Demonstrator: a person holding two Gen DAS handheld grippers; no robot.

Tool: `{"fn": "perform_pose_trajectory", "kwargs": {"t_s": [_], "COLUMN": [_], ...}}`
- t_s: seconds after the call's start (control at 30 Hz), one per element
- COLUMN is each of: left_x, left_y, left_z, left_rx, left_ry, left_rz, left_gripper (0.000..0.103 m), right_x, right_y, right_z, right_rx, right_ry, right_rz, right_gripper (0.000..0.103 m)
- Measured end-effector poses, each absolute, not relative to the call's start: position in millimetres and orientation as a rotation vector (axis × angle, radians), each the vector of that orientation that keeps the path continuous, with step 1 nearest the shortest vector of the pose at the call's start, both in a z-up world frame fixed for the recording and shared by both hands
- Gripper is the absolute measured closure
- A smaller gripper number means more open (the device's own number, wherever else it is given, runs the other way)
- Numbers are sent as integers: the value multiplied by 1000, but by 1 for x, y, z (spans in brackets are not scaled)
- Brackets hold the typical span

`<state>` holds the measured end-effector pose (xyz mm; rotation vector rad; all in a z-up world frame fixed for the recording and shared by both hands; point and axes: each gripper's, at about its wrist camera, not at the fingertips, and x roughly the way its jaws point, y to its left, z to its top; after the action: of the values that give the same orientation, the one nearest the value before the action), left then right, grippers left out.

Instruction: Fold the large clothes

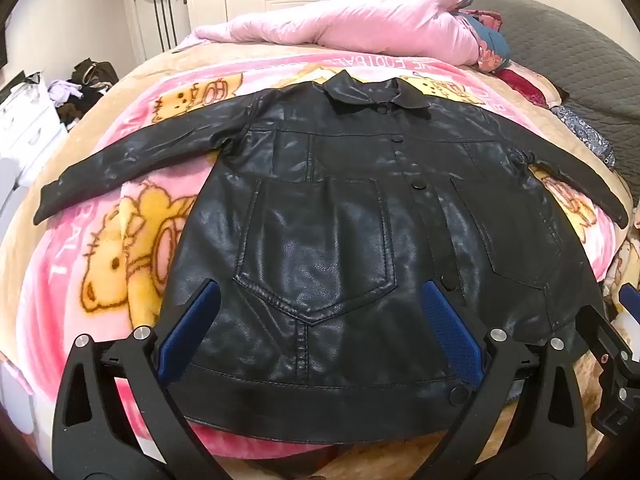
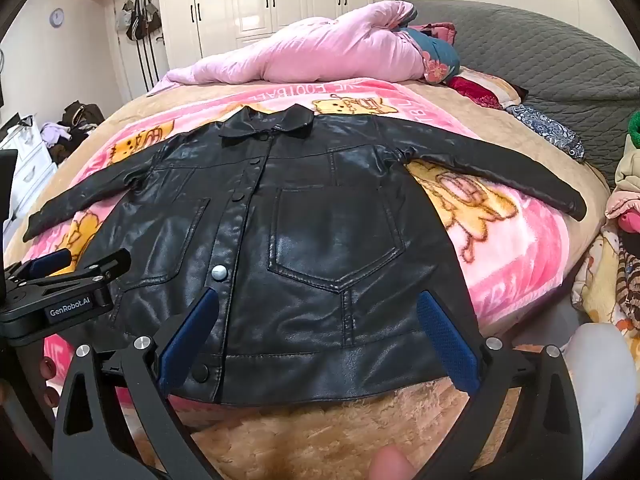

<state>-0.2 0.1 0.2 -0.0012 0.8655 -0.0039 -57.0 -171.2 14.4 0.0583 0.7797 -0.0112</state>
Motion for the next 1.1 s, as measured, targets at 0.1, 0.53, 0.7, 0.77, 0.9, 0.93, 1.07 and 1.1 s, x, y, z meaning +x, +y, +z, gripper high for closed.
{"fn": "perform_pose_trajectory", "kwargs": {"t_s": [0.1, 0.53, 0.7, 0.77, 0.9, 0.93, 1.07, 1.1], "left_x": [0, -1, -1, -1, 0, -1, -1, -1], "left_y": [1, -2, -1, -1, 0, 0, 0, 0], "left_z": [0, 1, 2, 1, 0, 0, 0, 0], "left_rx": [-6, 3, 0, 0, 5, 6, 7, 8], "left_ry": [869, 868, 868, 869, 872, 870, 869, 869], "left_rz": [-5, 2, 2, 1, -2, -2, -4, -3], "left_gripper": [9, 9, 9, 9, 9, 9, 9, 9], "right_x": [-57, -57, -58, -57, -58, -58, -58, -58], "right_y": [-171, -170, -170, -169, -170, -170, -170, -169], "right_z": [14, 14, 14, 13, 14, 14, 14, 14], "right_rx": [59, 55, 56, 56, 57, 57, 57, 57], "right_ry": [775, 775, 775, 777, 775, 775, 774, 774], "right_rz": [-11, -9, -10, -12, -12, -11, -10, -10], "right_gripper": [4, 4, 4, 4, 4, 4, 4, 4]}}
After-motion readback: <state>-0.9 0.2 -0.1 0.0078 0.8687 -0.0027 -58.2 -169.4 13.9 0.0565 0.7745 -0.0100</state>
